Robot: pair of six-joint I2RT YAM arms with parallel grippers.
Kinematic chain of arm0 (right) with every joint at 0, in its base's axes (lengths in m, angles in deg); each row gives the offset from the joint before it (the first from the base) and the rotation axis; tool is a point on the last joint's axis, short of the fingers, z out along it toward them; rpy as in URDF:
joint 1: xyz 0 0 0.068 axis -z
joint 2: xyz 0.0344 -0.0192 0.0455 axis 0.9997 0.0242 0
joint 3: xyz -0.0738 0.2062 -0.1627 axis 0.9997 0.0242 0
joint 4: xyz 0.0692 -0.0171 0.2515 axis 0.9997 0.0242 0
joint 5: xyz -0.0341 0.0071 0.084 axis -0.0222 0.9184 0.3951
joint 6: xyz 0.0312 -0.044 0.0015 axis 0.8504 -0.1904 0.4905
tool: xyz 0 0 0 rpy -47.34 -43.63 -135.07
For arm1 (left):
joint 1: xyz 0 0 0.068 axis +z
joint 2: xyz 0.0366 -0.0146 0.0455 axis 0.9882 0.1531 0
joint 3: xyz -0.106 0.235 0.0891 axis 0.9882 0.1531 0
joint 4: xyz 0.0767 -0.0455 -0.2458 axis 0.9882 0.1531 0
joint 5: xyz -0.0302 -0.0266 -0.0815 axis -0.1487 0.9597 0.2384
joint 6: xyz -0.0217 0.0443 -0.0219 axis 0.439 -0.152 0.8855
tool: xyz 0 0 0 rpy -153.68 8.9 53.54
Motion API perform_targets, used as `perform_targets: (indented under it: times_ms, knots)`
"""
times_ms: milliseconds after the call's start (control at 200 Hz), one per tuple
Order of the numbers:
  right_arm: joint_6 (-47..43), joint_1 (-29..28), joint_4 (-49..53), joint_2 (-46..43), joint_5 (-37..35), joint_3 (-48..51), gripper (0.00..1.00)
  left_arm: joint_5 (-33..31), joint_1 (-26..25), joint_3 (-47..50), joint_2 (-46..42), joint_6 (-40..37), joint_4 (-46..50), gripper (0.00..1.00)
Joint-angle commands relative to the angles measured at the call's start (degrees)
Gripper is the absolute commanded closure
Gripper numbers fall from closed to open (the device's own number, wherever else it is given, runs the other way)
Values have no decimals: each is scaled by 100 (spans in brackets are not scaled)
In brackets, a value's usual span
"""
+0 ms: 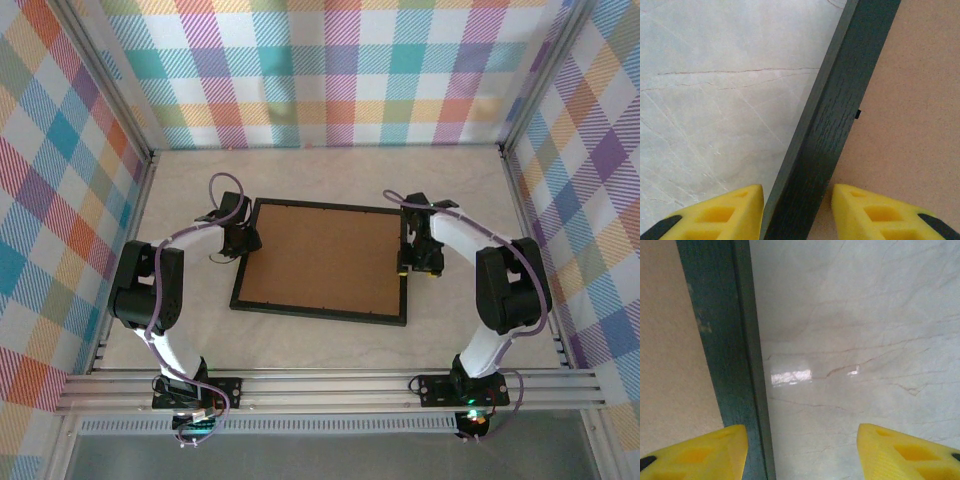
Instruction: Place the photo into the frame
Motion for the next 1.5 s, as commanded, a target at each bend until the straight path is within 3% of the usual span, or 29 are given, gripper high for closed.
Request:
perform_targets:
  times_ms: [0, 455, 790, 985, 1190, 1495]
  knots:
    - [178, -118, 121, -76, 52, 115, 40, 103, -96, 82, 111, -38, 494, 58]
    - [426, -382, -8, -31, 316, 207, 40, 212, -104, 124, 133, 2, 425, 58]
    - [694, -526, -691, 674, 623, 453, 40, 367, -113, 235, 153, 95, 299, 59]
    - [722, -729, -555, 899, 278, 209, 40, 404, -131, 254, 146, 143, 279, 59]
    - [706, -755, -689, 1011, 629, 81, 41, 415, -129, 220, 142, 150, 310, 59]
    - [238, -468, -249, 408, 314, -796, 39, 268, -12, -1, -205, 49, 671, 55]
